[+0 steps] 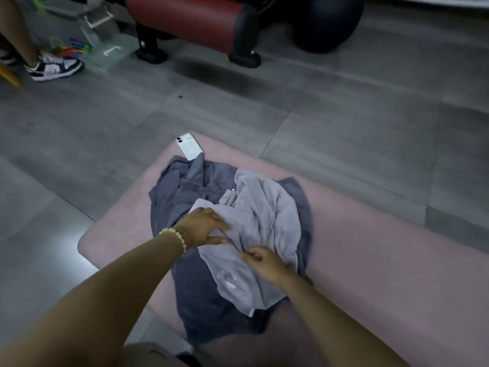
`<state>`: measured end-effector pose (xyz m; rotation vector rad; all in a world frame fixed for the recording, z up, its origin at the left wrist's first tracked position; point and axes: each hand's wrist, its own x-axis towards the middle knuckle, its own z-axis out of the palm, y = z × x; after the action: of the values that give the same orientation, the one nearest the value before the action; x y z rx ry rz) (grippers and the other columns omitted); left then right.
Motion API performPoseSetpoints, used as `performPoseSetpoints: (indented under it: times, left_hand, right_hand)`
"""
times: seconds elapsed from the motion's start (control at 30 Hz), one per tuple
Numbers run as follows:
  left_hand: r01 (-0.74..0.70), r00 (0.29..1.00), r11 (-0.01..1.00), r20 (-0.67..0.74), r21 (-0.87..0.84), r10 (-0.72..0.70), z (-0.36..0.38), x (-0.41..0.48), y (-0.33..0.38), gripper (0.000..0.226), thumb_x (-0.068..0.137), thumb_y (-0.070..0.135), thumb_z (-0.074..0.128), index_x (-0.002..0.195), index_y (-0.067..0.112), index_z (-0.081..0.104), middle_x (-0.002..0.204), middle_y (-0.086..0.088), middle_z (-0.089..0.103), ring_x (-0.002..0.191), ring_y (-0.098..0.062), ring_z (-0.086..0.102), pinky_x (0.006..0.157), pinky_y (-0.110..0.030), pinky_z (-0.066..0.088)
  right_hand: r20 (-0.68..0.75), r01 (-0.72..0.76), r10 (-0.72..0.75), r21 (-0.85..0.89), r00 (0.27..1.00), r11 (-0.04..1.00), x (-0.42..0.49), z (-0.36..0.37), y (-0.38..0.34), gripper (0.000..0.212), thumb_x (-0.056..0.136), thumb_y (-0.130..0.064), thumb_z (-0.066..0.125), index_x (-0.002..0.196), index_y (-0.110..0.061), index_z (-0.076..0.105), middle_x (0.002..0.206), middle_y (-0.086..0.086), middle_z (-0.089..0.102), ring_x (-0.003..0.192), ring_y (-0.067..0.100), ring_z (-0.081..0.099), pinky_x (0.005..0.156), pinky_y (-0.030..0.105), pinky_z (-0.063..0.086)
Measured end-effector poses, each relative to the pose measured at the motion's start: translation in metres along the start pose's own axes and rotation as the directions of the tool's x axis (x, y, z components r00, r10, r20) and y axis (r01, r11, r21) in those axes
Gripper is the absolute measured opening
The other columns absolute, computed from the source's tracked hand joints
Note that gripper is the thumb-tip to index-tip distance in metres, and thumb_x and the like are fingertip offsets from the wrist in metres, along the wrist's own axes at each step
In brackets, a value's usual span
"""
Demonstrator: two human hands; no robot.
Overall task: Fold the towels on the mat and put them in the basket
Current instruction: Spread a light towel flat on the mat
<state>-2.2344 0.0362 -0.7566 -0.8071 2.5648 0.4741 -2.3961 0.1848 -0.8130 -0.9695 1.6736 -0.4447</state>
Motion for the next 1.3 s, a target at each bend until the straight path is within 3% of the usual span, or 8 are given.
performPoseSetpoints:
  times: [0.23, 0.5, 0.6, 0.7, 0.8, 1.03, 1.17, 1.3]
  left_hand:
    - [-0.099, 0.995, 0.988, -0.014, 0.121, 0.101, 0.010, 0.020, -0.009, 0.033, 0.082, 0.054, 0.061, 0.101, 0.028, 0.069, 0.114, 0.004, 0.056, 0.116, -0.019, 0.040, 0.099, -0.025, 0.021]
    - [-0.144, 0.989, 0.963, 0.059, 0.227, 0.134, 0.007, 0.020, 0.003, 0.034, 0.082, 0.048, 0.064, 0.106, 0.025, 0.067, 0.108, 0.008, 0.065, 0.110, -0.014, 0.047, 0.095, -0.023, 0.023]
    - [-0.140, 0.988, 0.960, 0.091, 0.241, 0.121, 0.004, 0.019, 0.007, 0.026, 0.083, 0.041, 0.065, 0.101, 0.023, 0.071, 0.102, 0.007, 0.068, 0.107, -0.014, 0.051, 0.092, -0.022, 0.028]
    - [-0.022, 0.999, 0.988, -0.049, -0.150, 0.015, -0.007, 0.013, 0.012, 0.019, 0.085, 0.031, 0.067, 0.089, 0.013, 0.073, 0.079, 0.008, 0.065, 0.076, 0.002, 0.059, 0.073, -0.009, 0.035]
    - [-0.009, 0.994, 0.821, -0.097, -0.571, -0.056, -0.035, 0.008, 0.037, 0.032, 0.088, 0.029, 0.064, 0.079, -0.001, 0.065, 0.066, 0.008, 0.056, 0.060, 0.002, 0.049, 0.068, -0.009, 0.039]
    - [-0.278, 0.940, 0.510, -0.339, -0.814, -0.030, -0.140, -0.012, 0.155, 0.028, 0.092, 0.027, 0.058, 0.070, 0.010, 0.058, 0.065, -0.001, 0.049, 0.057, -0.004, 0.043, 0.058, -0.016, 0.039]
    - [-0.507, 0.823, 0.459, -0.568, -0.729, 0.008, -0.204, -0.029, 0.232, 0.021, 0.092, 0.023, 0.059, 0.077, 0.009, 0.062, 0.064, 0.005, 0.057, 0.055, 0.003, 0.049, 0.057, -0.010, 0.041]
    - [-0.713, 0.535, 0.525, -0.844, -0.465, -0.020, -0.232, -0.043, 0.305, 0.010, 0.090, 0.024, 0.062, 0.089, 0.015, 0.060, 0.088, 0.000, 0.060, 0.078, -0.002, 0.053, 0.074, -0.010, 0.040]
  right_hand:
    - [-0.028, 0.083, -0.082, 0.046, 0.996, 0.995, 0.019, 0.015, 0.007, 0.034, 0.087, -0.033, 0.064, 0.059, -0.020, 0.052, 0.058, -0.008, 0.046, 0.059, 0.005, 0.044, 0.064, 0.018, 0.039]
    - [-0.031, 0.109, -0.106, 0.146, 0.994, 0.983, 0.017, 0.016, 0.011, 0.021, 0.086, -0.020, 0.069, 0.096, -0.002, 0.066, 0.086, 0.006, 0.065, 0.087, 0.011, 0.057, 0.076, 0.014, 0.044]
    - [0.059, 0.040, -0.046, 0.109, 0.997, 0.993, 0.010, 0.020, 0.022, 0.013, 0.085, -0.026, 0.070, 0.078, -0.015, 0.070, 0.079, -0.002, 0.067, 0.078, 0.004, 0.057, 0.078, 0.016, 0.044]
    - [0.037, 0.025, -0.035, 0.236, 0.999, 0.971, -0.006, 0.012, 0.016, 0.022, 0.089, -0.033, 0.064, 0.070, -0.022, 0.060, 0.071, -0.009, 0.058, 0.072, 0.002, 0.053, 0.069, 0.009, 0.042]
    - [0.048, 0.071, -0.095, 0.372, 0.994, 0.926, -0.035, -0.013, -0.003, 0.034, 0.087, -0.048, 0.062, 0.087, -0.014, 0.065, 0.082, 0.003, 0.069, 0.080, 0.010, 0.061, 0.078, 0.021, 0.050]
    - [-0.295, 0.342, -0.235, 0.391, 0.926, 0.854, -0.167, -0.125, -0.039, 0.041, 0.078, -0.040, 0.065, 0.099, -0.004, 0.066, 0.091, 0.011, 0.072, 0.079, 0.020, 0.065, 0.071, 0.029, 0.051]
    - [-0.485, 0.486, -0.279, 0.377, 0.829, 0.788, -0.264, -0.186, -0.066, 0.046, 0.076, -0.037, 0.063, 0.104, 0.000, 0.067, 0.099, 0.021, 0.070, 0.084, 0.027, 0.063, 0.078, 0.035, 0.050]
    - [-0.639, 0.588, -0.281, 0.335, 0.716, 0.737, -0.330, -0.230, -0.081, 0.019, 0.089, -0.024, 0.059, 0.093, -0.010, 0.070, 0.079, 0.005, 0.072, 0.069, 0.014, 0.065, 0.066, 0.023, 0.054]
